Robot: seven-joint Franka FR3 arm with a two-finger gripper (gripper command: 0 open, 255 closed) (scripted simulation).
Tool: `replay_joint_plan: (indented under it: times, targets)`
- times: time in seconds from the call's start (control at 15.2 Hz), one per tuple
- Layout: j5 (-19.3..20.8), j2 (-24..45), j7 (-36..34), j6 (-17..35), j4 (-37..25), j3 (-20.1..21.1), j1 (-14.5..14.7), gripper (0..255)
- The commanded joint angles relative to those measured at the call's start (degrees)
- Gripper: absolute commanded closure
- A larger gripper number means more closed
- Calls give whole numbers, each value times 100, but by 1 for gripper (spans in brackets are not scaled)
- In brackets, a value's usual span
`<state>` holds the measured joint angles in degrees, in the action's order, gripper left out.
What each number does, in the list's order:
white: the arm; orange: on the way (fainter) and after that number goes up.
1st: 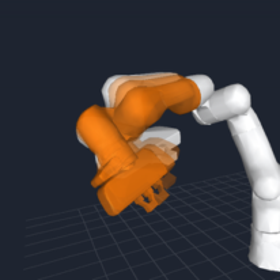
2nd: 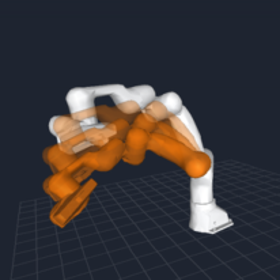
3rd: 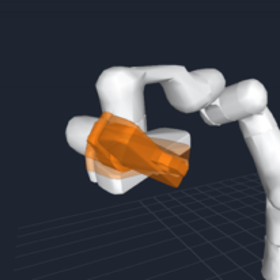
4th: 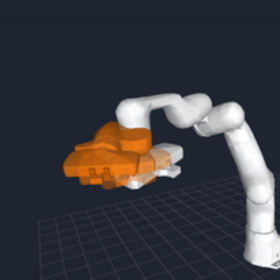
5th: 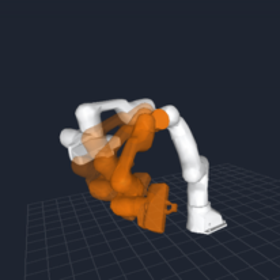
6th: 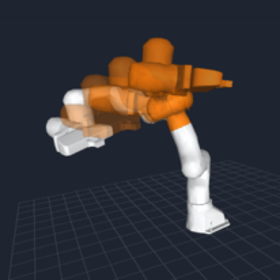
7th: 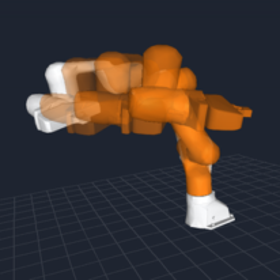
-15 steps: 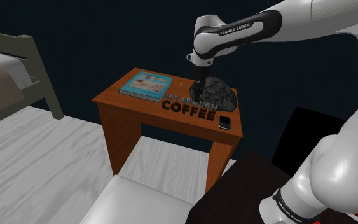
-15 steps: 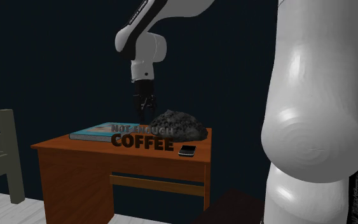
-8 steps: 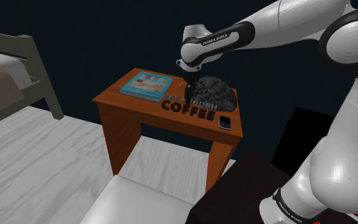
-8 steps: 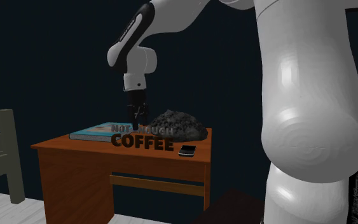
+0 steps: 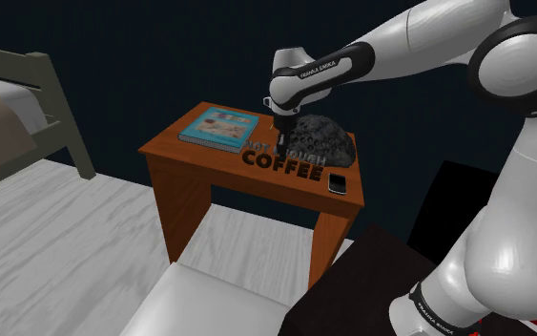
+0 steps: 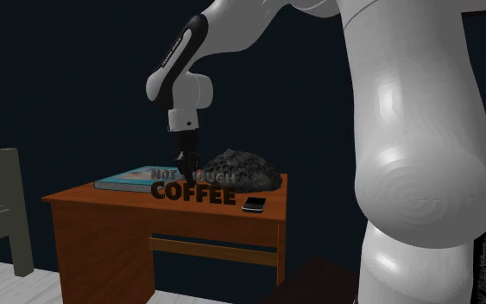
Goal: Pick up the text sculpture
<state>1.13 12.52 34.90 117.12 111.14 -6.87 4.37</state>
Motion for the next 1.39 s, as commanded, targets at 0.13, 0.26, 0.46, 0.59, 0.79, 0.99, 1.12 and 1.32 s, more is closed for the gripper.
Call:
replay_joint_plan:
  times: [0.13,0.26,0.46,0.59,0.79,0.99,1.12,1.32]
  targets:
    - [0,3,1,5,0,0,-1,255]
    - [-1,3,1,5,1,0,-1,255]
    - [5,-46,-6,-58,-13,1,5,255]
    - [12,-111,-7,-197,-88,0,8,255]
    - [21,-200,-7,-407,-210,-2,11,255]
    - [29,-279,-6,-619,-343,-3,13,255]
    - [33,-326,-4,-762,-439,-4,15,255]
    - [39,-389,-2,-978,-592,-5,17,255]
